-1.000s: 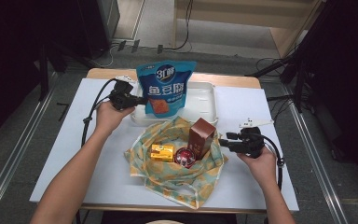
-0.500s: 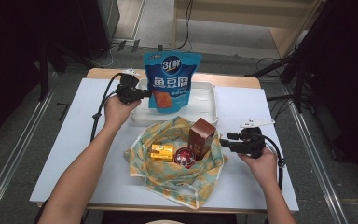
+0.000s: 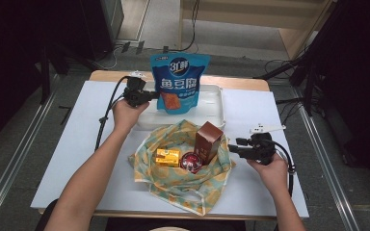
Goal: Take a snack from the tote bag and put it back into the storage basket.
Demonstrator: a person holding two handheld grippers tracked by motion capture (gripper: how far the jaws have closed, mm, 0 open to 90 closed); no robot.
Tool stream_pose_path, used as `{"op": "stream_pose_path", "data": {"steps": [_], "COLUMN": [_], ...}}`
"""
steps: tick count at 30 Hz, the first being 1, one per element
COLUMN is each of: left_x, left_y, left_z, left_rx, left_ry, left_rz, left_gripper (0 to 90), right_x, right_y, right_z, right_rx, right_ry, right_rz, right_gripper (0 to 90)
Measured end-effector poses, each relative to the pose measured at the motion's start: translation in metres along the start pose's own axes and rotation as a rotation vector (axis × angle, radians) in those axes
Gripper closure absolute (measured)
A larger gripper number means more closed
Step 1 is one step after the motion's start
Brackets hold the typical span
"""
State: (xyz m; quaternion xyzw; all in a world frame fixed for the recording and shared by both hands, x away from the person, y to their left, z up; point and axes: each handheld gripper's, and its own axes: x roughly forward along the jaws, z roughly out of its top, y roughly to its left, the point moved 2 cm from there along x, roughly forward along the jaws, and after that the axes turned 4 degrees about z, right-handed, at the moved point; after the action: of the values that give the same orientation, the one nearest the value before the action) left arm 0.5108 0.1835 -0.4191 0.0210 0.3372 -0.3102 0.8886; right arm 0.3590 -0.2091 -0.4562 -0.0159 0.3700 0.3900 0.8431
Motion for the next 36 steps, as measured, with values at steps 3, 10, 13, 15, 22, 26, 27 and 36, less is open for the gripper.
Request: {"op": "stream_pose_path", "data": {"steps": [3, 10, 13, 15, 22, 26, 27, 36], "left_x": [0.006, 0.013, 0.012, 0.012, 0.012, 0.004, 0.002, -0.027], "left_y": [-0.004, -0.006, -0.003, -0.001, 0.002, 0.004, 0.005, 0.007], "left_z": [0.001, 0.008, 0.007, 0.008, 0.007, 0.005, 0.005, -0.002], "left_rx": [-0.014, 0.013, 0.008, 0.01, -0.012, 0.008, 0.011, 0.01], "left_ry": [-0.013, 0.019, 0.012, 0.011, 0.004, 0.035, 0.039, 0.033], "left_rz": [-0.009, -0.029, -0.046, -0.043, -0.082, -0.085, -0.087, -0.126], "left_gripper": [90.0, 90.0, 89.8, 89.5, 84.6, 74.3, 72.3, 56.3], "right_x": [0.001, 0.0, -0.001, -0.002, -0.004, -0.007, -0.007, -0.012], "right_y": [0.0, -0.001, -0.001, -0.001, -0.001, -0.002, -0.003, -0.002], "right_z": [0.0, 0.0, 0.0, 0.0, 0.001, 0.002, 0.002, 0.004], "right_rx": [0.002, 0.006, 0.009, 0.015, 0.017, 0.035, 0.035, 0.035], "right_ry": [0.001, -0.012, -0.015, -0.017, -0.037, -0.049, -0.051, -0.07], "right_rz": [0.0, 0.011, 0.016, 0.02, 0.031, 0.033, 0.035, 0.04], "right_gripper": [51.8, 51.9, 51.9, 51.8, 51.9, 51.9, 51.9, 51.9]}}
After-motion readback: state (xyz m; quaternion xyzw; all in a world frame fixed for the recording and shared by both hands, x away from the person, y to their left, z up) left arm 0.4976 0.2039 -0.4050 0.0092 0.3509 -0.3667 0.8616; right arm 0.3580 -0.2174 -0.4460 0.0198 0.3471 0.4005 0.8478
